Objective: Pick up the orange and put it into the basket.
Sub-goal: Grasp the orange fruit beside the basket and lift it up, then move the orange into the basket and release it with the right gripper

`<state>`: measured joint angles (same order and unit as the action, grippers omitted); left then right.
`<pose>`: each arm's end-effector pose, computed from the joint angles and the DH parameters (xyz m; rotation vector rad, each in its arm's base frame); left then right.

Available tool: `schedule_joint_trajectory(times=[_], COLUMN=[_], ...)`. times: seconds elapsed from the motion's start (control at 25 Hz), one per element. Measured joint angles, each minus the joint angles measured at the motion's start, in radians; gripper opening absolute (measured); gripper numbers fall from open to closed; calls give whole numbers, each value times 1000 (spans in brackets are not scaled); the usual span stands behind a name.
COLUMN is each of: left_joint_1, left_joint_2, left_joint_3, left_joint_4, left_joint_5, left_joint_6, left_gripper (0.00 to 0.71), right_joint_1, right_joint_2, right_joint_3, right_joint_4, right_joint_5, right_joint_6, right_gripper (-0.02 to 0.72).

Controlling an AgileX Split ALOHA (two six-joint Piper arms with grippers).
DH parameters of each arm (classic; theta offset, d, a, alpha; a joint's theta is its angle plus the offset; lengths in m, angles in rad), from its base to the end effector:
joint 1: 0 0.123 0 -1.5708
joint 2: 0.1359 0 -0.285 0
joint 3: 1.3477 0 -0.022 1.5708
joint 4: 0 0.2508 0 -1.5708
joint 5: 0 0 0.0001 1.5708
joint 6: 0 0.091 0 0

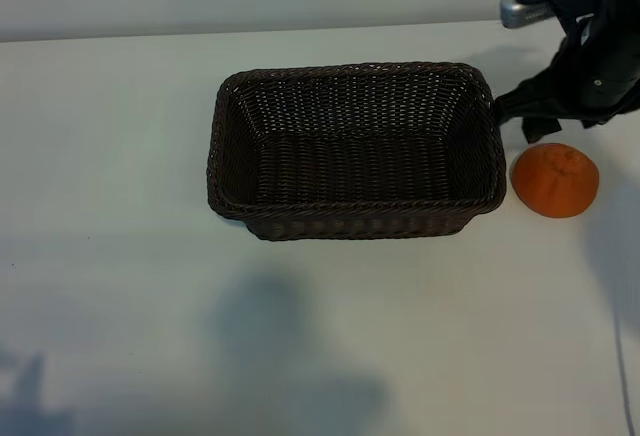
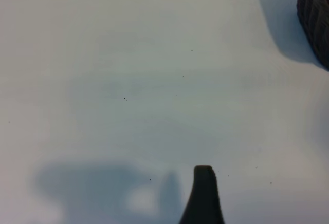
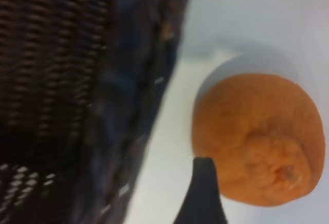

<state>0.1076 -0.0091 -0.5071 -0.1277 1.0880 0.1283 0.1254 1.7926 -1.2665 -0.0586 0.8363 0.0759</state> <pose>-0.0074 -0.0111 0.2775 0.0304 2.0485 -0.0061 0.3603 0.0414 0.2163 -0.1169 2.8401 -0.0273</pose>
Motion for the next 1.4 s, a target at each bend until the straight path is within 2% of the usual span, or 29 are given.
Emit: schedule_joint_trajectory(times=[0.36, 0.64, 0.72, 0.8, 0.88, 0.96, 1.0, 1.4], left_joint_1=[0, 0, 0, 0, 0, 0, 0, 0], left_joint_2=[0, 0, 0, 0, 0, 0, 0, 0], left_joint_3=[0, 0, 0, 0, 0, 0, 0, 0], left_joint_4=[0, 0, 0, 0, 0, 0, 0, 0], left_joint_5=[0, -1, -1, -1, -1, -1, -1, -1], left_joint_6=[0, 0, 0, 1, 1, 1, 1, 1], left_gripper=[592, 591, 591, 591, 591, 591, 591, 591], right_joint_1=[-76, -76, -76, -76, -76, -76, -76, -76], right_joint_2=[79, 155, 164, 170, 170, 170, 170, 63], right_joint_3=[0, -1, -1, -1, -1, -1, -2, -6], right_joint_4=[14, 127, 128, 124, 121, 119, 117, 112], right_joint_5=[8, 13, 13, 14, 14, 15, 15, 48], right_joint_6=[7, -83, -88, -89, -89, -89, -89, -96], right_gripper=[568, 560, 514, 405, 236, 111, 90, 87])
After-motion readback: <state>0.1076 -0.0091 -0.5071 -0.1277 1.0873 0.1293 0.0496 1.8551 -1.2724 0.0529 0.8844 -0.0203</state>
